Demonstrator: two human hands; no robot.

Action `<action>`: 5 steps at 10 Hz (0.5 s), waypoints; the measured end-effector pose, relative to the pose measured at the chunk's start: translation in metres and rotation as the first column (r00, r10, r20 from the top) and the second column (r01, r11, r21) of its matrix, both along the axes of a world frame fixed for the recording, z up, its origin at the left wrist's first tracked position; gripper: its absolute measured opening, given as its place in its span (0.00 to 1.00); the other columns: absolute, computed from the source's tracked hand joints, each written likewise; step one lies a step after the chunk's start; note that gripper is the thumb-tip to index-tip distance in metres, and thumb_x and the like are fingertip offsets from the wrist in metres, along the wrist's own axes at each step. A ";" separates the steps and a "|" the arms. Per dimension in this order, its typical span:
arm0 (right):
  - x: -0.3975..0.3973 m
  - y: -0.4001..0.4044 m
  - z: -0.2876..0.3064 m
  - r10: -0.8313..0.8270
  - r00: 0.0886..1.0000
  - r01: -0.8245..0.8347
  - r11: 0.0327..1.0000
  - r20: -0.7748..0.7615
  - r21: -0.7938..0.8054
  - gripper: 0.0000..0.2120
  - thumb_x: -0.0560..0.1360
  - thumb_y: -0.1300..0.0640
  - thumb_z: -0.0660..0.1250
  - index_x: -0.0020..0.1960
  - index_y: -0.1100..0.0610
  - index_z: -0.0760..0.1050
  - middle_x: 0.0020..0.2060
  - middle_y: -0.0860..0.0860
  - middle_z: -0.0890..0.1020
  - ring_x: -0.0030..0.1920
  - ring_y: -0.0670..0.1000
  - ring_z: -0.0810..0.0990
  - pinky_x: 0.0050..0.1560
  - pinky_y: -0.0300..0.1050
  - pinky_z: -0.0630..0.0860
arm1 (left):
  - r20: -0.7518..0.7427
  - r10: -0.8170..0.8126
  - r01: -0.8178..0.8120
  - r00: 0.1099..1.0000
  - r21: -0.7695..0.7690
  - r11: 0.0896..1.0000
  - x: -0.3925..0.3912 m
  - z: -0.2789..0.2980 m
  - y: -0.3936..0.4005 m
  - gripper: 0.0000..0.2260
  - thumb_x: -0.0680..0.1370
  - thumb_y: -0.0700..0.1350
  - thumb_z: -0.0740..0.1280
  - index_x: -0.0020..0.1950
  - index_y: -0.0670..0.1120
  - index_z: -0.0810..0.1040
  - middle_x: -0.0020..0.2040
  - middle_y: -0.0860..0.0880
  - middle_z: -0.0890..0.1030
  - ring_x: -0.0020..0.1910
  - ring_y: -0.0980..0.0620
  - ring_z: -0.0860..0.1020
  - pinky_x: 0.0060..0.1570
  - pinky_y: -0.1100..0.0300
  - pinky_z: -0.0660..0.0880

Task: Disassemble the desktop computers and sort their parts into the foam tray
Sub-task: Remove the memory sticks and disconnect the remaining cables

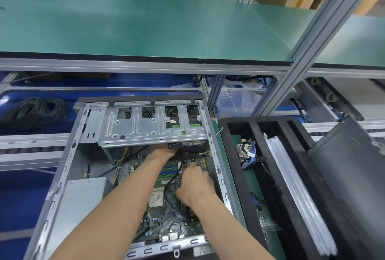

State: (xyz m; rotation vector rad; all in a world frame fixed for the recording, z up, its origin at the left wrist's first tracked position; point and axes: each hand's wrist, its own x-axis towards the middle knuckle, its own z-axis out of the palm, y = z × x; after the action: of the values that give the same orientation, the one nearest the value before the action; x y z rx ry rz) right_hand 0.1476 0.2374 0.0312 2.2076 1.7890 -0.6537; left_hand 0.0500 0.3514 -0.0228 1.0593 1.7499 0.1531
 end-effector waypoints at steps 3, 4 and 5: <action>0.001 -0.002 0.001 0.039 0.999 -0.037 0.996 -0.026 0.081 0.30 0.78 0.58 0.68 0.74 0.63 0.58 0.61 0.61 0.77 0.61 0.62 0.78 0.51 0.53 0.76 | -0.188 -0.131 0.138 0.973 0.026 0.990 0.000 0.009 -0.004 0.33 0.78 0.66 0.62 0.73 0.42 0.72 0.72 0.39 0.72 0.71 0.37 0.70 0.70 0.44 0.66; 0.001 -0.002 -0.001 0.037 0.999 -0.034 0.996 -0.032 0.085 0.33 0.78 0.58 0.67 0.77 0.62 0.54 0.61 0.63 0.76 0.60 0.62 0.78 0.49 0.52 0.76 | -0.059 0.008 -0.008 0.998 0.005 1.000 -0.005 0.015 -0.006 0.39 0.74 0.69 0.67 0.74 0.41 0.71 0.72 0.38 0.72 0.72 0.36 0.69 0.78 0.42 0.43; 0.000 -0.001 -0.001 0.015 0.998 -0.010 0.996 -0.061 0.087 0.33 0.78 0.60 0.66 0.77 0.62 0.53 0.62 0.64 0.75 0.59 0.63 0.78 0.46 0.51 0.74 | 0.249 0.355 -0.334 0.901 -0.124 0.935 -0.011 0.035 -0.005 0.52 0.62 0.72 0.69 0.76 0.40 0.68 0.75 0.34 0.67 0.74 0.31 0.62 0.28 0.64 0.34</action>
State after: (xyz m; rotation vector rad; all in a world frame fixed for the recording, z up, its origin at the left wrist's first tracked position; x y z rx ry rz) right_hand 0.1476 0.2368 0.0301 2.2524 1.8938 -0.6599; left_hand 0.0391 0.3462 0.0127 0.6289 1.6648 0.4270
